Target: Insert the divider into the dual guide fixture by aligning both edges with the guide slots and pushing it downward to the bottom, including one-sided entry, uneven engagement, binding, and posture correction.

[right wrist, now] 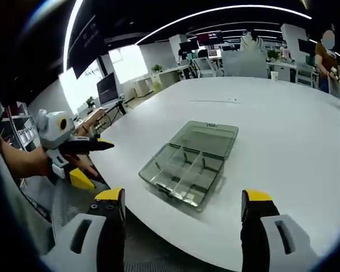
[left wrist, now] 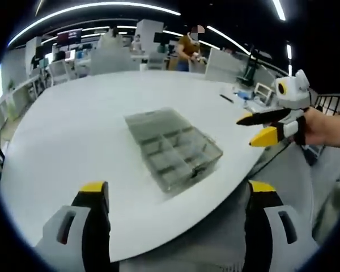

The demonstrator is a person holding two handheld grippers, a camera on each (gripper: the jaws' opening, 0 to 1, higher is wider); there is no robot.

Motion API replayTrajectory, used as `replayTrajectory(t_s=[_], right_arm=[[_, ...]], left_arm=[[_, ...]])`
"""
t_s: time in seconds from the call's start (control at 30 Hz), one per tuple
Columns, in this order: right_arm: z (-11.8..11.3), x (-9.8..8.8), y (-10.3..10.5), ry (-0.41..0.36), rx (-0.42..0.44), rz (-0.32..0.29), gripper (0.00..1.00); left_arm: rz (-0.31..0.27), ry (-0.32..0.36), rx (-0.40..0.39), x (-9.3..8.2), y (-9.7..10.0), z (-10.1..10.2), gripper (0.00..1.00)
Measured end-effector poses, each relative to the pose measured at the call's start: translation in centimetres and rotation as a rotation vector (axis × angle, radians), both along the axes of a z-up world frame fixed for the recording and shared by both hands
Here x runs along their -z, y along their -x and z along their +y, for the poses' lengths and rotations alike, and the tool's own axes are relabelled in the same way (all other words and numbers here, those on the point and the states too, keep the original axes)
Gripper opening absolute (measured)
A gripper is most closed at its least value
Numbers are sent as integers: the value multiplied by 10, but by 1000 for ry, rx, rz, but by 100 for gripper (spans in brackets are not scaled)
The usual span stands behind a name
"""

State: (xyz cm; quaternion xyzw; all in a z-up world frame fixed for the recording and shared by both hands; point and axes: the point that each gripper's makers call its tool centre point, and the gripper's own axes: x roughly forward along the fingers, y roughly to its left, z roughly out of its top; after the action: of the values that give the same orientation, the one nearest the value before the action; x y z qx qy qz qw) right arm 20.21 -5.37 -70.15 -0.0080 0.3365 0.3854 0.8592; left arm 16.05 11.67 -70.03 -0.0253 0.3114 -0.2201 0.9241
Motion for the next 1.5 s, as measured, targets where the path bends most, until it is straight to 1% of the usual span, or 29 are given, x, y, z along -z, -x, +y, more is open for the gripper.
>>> replayTrajectory(t_s=[0.13,0.33,0.4,0.57,0.63,0.9,1.1,1.5], right_arm=[[-5,0,1,-10,16,5,83],[-13,5,5,-25,40,27,82],[-14,1,2,-35,49,9,82],[-15,2,4,-35,49,22,82],[-18,1,5,-40,63,24,82],[-19,1,7,-40,61,27,82],[-20,4,6,-30,62,27,82],[-22,4,6,-33,67,24,82]], left_arm=[[-5,7,-17,-3,0,1,99],[-3,0,-29,-4,2,1,99],[-1,2,-33,-4,2,0,99],[1,-4,-44,-4,3,1,99],[5,-8,-46,-4,4,1,99],[9,-5,-66,-4,4,4,99],[16,7,-99,-4,2,9,99],[44,0,-108,2,6,12,98]])
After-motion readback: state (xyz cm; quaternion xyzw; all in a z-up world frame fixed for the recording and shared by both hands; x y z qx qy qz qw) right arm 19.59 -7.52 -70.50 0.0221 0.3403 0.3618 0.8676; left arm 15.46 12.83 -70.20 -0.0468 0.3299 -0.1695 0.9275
